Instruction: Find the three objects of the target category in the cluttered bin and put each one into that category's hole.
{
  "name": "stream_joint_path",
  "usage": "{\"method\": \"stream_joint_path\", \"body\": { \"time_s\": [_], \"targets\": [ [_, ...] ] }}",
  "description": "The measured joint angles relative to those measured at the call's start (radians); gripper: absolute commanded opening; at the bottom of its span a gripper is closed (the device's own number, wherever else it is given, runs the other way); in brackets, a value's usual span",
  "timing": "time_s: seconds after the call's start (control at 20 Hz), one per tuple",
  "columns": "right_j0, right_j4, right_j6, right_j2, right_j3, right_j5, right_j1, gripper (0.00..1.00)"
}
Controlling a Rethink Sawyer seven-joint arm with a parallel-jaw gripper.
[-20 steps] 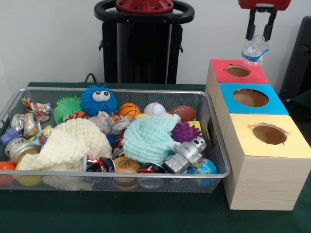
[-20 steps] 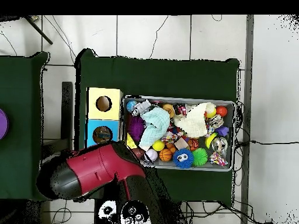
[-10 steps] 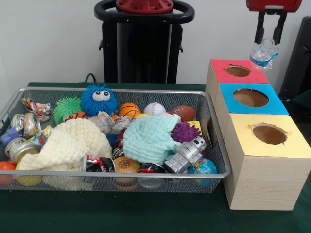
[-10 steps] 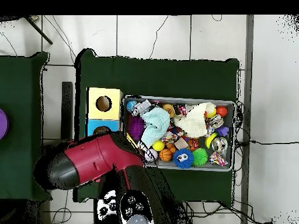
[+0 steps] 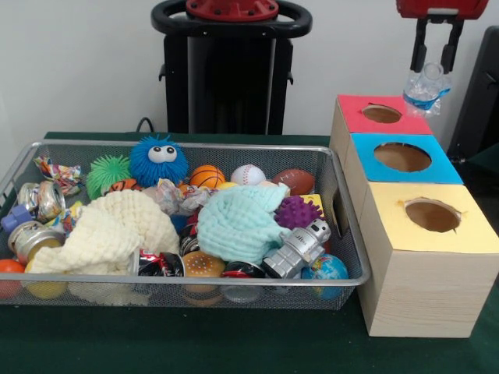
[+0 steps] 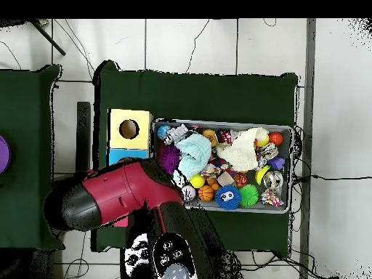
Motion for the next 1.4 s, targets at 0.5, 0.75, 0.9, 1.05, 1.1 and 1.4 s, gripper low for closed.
{"method": "stream_joint_path", "body": {
  "time_s": [0.5,0.75,0.9,1.05,1.1,1.4],
  "targets": [
    [-0.019,-0.009,0.0,0.0,-0.001,0.0,0.0,0.0],
    [-0.019,-0.042,0.0,0.0,-0.001,0.0,0.0,0.0],
    [-0.019,-0.06,0.0,0.0,-0.001,0.0,0.0,0.0],
    [-0.019,-0.07,0.0,0.0,-0.001,0.0,0.0,0.0],
    [-0.019,-0.073,0.0,0.0,-0.001,0.0,0.0,0.0],
    [-0.019,-0.076,0.0,0.0,-0.001,0.0,0.0,1.0]
  ]
}}
